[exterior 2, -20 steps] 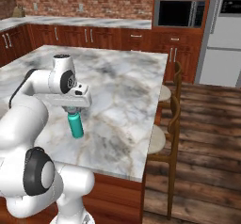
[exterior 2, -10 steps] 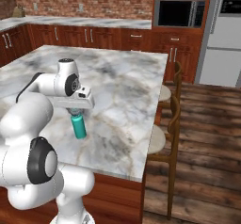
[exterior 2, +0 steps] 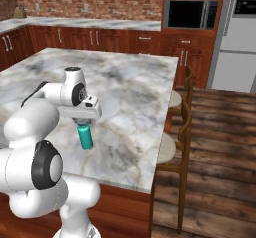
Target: Move the drinks to the dining counter.
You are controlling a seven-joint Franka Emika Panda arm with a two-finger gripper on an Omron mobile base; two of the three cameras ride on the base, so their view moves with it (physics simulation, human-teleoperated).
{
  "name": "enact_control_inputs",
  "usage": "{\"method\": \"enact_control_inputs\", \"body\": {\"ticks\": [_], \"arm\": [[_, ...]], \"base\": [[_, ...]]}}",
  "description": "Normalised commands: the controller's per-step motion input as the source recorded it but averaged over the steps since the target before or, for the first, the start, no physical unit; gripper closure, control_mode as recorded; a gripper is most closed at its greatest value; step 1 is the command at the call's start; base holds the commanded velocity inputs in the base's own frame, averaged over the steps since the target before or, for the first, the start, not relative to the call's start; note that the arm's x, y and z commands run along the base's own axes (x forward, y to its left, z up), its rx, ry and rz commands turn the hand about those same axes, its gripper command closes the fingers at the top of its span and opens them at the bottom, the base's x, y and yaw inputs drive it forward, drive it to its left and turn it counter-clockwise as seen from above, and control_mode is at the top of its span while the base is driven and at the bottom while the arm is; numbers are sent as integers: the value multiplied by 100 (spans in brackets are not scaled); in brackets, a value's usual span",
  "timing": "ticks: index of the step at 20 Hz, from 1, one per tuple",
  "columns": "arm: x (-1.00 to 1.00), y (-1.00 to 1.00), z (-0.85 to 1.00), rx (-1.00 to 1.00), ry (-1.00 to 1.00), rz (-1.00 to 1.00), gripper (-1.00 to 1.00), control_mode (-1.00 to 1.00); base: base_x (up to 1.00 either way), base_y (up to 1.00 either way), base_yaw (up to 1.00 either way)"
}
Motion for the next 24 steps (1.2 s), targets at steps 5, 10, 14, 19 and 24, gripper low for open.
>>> {"method": "enact_control_inputs", "body": {"ticks": [5, 10, 14, 19, 24], "arm": [[3, 0, -23, 0, -1, 0, 100, -100], [0, 0, -23, 0, -2, 0, 100, -100], [0, 0, -24, 0, -4, 0, 100, -100], [0, -3, -29, 1, -3, 0, 100, -100], [0, -10, -42, 4, -1, 0, -100, -100]], "base": [[0, 0, 0], [0, 0, 0], [0, 0, 0], [0, 0, 0], [0, 0, 0]]}}
